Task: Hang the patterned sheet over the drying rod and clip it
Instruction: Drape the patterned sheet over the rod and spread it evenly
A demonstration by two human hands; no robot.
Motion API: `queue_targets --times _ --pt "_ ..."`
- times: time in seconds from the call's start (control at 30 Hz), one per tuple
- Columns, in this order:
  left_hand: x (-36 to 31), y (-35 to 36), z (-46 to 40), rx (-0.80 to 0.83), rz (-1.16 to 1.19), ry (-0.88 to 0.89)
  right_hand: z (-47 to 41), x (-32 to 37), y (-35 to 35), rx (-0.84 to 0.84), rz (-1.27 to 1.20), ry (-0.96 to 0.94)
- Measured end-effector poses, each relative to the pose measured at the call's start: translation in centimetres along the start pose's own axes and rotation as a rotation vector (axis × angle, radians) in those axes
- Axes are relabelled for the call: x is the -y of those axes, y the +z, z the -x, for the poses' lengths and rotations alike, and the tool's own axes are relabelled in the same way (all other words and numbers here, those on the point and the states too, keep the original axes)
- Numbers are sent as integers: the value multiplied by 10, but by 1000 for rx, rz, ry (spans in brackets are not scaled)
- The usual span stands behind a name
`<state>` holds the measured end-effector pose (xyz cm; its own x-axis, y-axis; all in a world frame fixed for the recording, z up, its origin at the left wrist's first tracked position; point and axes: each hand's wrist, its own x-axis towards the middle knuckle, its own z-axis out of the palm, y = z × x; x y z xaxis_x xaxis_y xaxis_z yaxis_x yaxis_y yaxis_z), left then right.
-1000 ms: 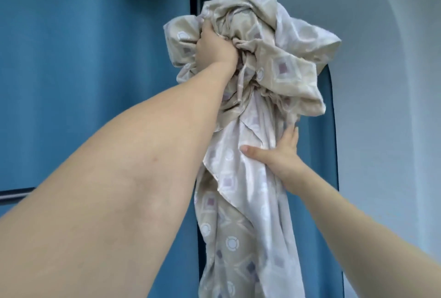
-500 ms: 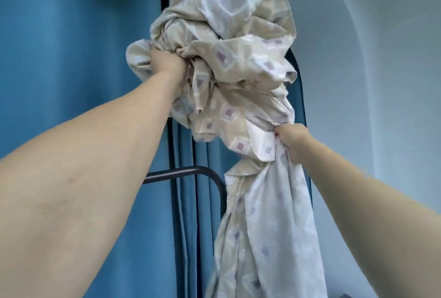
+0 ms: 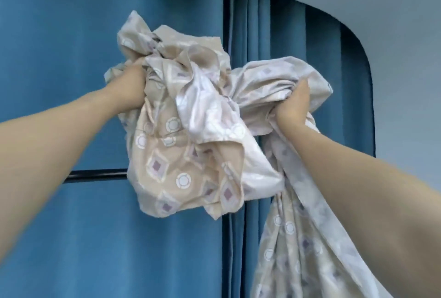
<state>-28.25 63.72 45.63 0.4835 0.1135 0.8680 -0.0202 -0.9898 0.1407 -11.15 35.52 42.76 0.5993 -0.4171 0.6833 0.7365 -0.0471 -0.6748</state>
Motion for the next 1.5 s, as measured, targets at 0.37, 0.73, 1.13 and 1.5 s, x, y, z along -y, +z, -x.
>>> queue_targets --times 0.37,0.73,1.13,1.5 --pt "49 -28 62 434 -3 -123 69 -30 45 668 617 -1010" --pt "52 -5 99 253 404 -367 113 -26 22 602 697 -715" --pt "6 -56 117 525 538 -501 134 -14 4 581 758 -830" --pt "-34 -13 134 288 -315 -158 132 -21 -3 529 702 -851"
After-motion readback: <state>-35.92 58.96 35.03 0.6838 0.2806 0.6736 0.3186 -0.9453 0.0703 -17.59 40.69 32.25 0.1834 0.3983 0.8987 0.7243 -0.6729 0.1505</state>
